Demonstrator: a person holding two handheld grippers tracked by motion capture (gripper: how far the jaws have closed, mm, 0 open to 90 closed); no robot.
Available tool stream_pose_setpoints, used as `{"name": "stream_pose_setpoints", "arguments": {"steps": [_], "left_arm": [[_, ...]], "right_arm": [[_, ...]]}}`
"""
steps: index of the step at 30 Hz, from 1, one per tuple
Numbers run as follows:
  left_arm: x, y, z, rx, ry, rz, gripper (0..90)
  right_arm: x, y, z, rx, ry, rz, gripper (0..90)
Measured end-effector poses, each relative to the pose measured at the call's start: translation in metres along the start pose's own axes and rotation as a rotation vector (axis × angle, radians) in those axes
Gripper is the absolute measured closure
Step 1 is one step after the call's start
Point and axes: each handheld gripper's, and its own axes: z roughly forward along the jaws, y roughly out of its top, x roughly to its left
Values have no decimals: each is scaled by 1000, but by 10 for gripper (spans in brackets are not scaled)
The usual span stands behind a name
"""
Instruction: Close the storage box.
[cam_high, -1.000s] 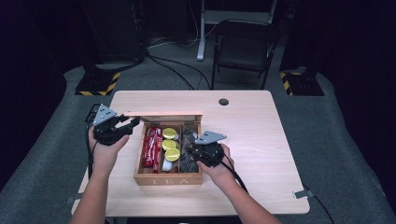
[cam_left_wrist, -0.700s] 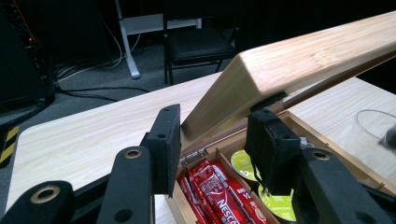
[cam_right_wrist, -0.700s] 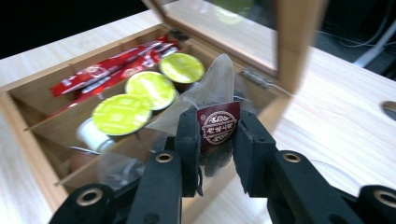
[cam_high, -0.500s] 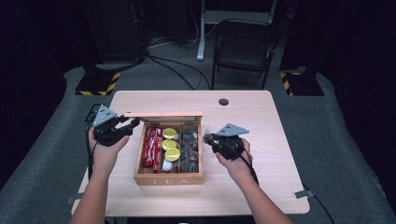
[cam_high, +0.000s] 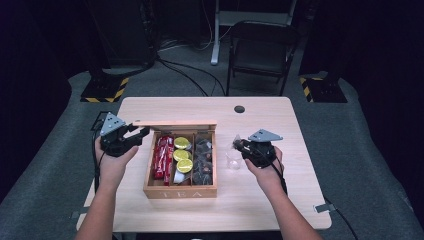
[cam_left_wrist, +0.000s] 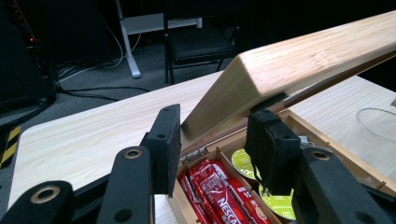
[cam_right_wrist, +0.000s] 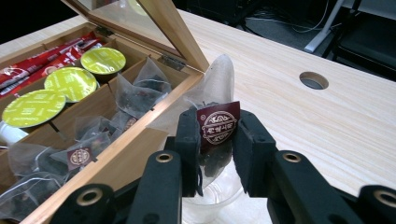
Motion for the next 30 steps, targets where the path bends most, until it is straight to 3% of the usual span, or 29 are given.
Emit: {"name": "stream_pose_setpoints", "arguments": {"steps": [18,24,30], "left_arm": [[-1,-1,0,3,-1,1,556],[-1,-1,0,2,1,0,556],[-1,-2,-1,3,2,0,556]], "right_arm": [[1,-19,28,96,-11,11,704],[1,-22,31,101,-14,14,656],[-1,-20,29,71,-18,23,593]]}}
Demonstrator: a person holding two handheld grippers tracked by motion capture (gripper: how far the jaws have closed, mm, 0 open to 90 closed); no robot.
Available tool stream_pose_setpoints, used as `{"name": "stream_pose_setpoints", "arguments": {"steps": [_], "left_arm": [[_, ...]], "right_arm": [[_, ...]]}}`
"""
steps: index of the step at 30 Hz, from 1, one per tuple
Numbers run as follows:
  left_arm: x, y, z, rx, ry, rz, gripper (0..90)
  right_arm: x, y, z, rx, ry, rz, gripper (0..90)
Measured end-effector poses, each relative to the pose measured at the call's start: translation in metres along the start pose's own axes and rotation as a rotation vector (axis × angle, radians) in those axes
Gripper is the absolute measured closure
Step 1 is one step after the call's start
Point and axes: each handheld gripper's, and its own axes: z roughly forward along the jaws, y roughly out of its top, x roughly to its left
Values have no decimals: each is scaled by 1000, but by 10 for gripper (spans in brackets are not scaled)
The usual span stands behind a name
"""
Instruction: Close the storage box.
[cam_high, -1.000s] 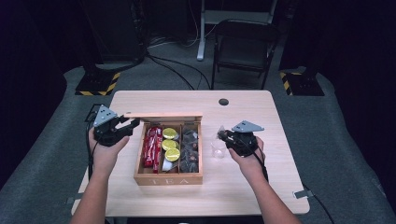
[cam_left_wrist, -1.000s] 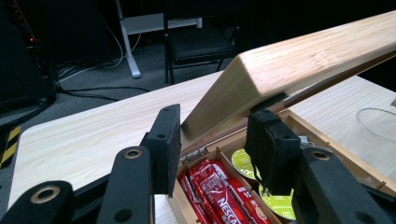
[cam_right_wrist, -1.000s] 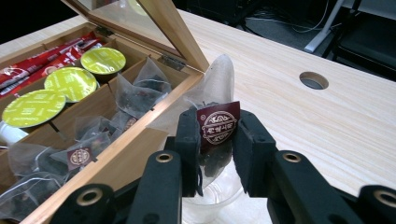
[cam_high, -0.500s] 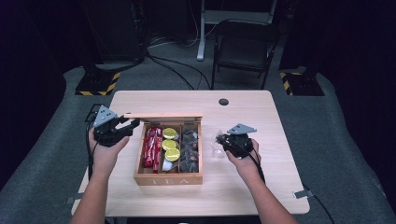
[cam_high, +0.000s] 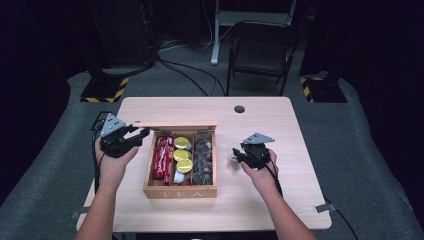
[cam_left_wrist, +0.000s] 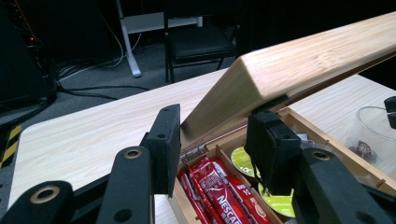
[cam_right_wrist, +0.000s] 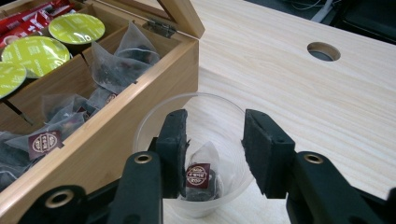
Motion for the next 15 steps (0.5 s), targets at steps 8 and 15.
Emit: {"name": "stream_pose_setpoints", "arguments": {"steps": [8,15], "left_arm": [[0,0,0,2,-3,-1,555],[0,-1,-1,9,-6,-3,554]], "right_arm": [[6,6,-4,-14,21,-12,561],[20,24,-11,-46,54,-46,539]]}}
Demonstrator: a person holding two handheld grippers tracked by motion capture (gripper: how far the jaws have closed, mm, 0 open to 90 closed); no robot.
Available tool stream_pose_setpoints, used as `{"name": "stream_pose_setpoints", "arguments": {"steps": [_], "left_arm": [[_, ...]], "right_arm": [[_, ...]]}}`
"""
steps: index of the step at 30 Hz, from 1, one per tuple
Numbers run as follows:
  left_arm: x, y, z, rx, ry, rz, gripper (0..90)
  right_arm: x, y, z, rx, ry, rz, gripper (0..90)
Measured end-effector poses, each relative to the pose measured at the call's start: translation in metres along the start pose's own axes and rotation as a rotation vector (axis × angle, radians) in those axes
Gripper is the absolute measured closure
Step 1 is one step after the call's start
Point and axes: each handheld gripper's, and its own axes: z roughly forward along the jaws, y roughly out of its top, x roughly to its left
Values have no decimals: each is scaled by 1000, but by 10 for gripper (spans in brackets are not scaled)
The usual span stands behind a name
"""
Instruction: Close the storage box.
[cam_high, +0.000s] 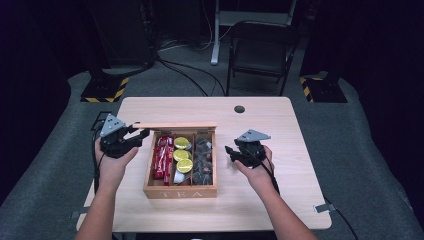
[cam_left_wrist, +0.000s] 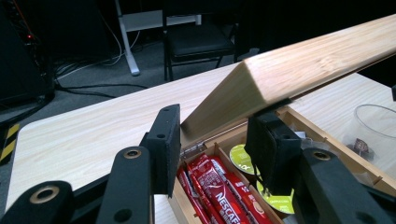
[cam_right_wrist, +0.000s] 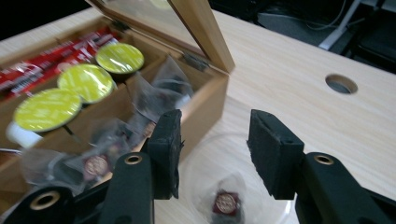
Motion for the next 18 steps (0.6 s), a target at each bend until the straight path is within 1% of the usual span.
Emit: {"name": "stream_pose_setpoints", "arguments": {"steps": [2,3,5,6,9,10,11,12,15,18], "left_arm": [[0,0,0,0,-2,-1,554],[0,0,0,-1,-2,-2,554],[0,0,0,0,-3,-2,553],[0,0,0,1,-3,-2,553],[0,0,-1,2,-1,-3,553],[0,0,-1,2,-2,-3,553],[0,0,-1,2,-2,-3,553],[0,0,-1,2,-2,-3,553],[-1,-1,-1,6,-3,-2,553],[-1,-1,-2,7,-5,-2,553]], "right_arm": [[4,5,-2,-16,12,-10,533],[7,6,-3,-22,16,-3,531],[12,10,-4,-28,26,-13,526],[15,12,-5,-33,34,-26,522],[21,18,-6,-51,42,-29,519],[22,22,-6,-54,46,-46,518],[24,24,-6,-59,47,-43,518],[25,27,-6,-61,50,-53,518],[29,37,-7,-61,53,-58,518],[31,45,-7,-77,62,-74,518]]}}
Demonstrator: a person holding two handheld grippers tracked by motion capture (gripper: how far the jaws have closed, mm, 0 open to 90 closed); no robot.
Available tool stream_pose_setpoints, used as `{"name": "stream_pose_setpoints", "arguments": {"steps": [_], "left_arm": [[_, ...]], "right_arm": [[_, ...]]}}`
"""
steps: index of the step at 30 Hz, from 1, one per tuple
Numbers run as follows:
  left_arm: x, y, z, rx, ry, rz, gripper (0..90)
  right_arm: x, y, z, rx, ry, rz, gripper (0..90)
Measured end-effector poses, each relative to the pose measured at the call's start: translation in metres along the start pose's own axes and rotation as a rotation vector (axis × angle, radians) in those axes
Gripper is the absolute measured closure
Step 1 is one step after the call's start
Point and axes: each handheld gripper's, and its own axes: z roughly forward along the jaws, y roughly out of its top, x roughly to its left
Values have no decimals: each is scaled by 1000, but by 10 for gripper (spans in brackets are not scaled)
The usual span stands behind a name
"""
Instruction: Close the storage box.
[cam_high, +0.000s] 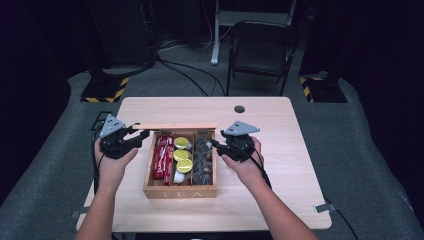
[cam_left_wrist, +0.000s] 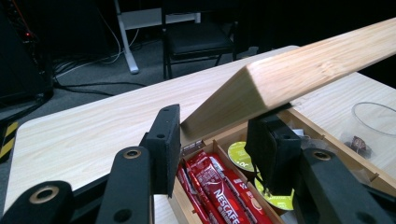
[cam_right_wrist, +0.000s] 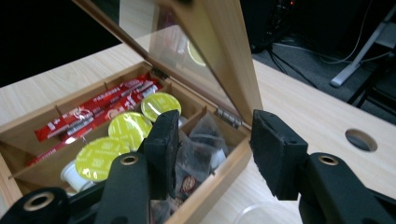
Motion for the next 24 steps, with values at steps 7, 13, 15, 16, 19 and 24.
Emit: {"name": "stream_pose_setpoints", "arguments": {"steps": [7,13,15,16,19,24], "left_arm": [[-1,-1,-1,4,2,3,553],[-1,-1,-2,3,0,2,552],[-1,-1,-2,5,0,3,552],[-1,-1,-2,8,-1,3,552],[-2,-2,-2,8,-2,3,552],[-2,-3,-3,8,-3,6,551]], "right_arm": [[5,16,4,-6,-13,-26,500],[3,18,7,-1,-21,-17,505],[2,20,7,-4,-16,-16,506],[2,20,6,-6,-16,-18,506],[2,23,6,-16,-14,-22,511],[4,26,5,-25,-13,-26,536]]}}
